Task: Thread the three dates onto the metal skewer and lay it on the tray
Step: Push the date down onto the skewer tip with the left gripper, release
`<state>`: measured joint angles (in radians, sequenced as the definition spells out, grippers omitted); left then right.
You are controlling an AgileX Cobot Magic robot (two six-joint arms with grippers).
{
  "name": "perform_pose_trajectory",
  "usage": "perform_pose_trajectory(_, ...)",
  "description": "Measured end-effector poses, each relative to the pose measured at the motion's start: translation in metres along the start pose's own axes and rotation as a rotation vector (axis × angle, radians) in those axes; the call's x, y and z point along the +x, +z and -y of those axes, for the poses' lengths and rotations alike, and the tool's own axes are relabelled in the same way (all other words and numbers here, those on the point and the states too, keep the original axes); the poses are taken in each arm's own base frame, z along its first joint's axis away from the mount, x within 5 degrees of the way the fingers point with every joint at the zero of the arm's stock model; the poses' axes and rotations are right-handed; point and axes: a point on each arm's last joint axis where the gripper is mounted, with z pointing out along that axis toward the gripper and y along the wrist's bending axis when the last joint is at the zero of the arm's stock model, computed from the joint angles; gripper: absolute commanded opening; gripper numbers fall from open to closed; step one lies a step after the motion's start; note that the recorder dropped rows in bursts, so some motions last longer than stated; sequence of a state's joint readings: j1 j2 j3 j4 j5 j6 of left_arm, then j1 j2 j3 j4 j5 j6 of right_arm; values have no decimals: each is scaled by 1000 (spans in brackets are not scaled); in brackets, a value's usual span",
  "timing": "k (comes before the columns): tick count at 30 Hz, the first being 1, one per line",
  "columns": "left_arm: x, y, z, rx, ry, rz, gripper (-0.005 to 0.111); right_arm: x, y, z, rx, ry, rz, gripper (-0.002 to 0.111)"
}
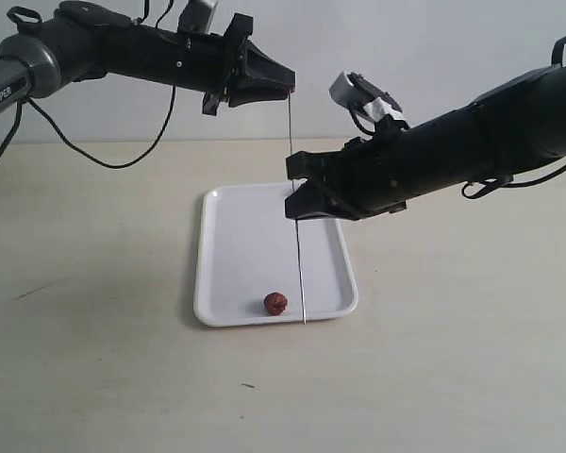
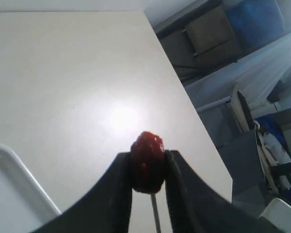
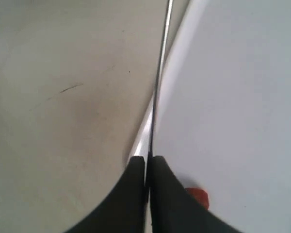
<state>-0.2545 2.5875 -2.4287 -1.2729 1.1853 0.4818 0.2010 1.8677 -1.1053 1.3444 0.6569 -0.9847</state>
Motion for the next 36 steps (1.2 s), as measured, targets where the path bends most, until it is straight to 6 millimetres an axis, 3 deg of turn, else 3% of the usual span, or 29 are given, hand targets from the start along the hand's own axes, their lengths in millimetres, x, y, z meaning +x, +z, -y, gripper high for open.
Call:
perform_pose_trajectory(9, 1, 3, 1, -10, 6, 1, 24, -3, 0, 6, 67, -12, 36, 0)
perform_pose_trajectory(25, 10, 31, 19, 6, 32, -27, 24, -14, 0, 6, 91, -8, 76, 0)
perform_pose_trajectory(36, 14, 34, 19, -6, 46, -72, 24, -22, -2, 13, 173, -8, 137, 0)
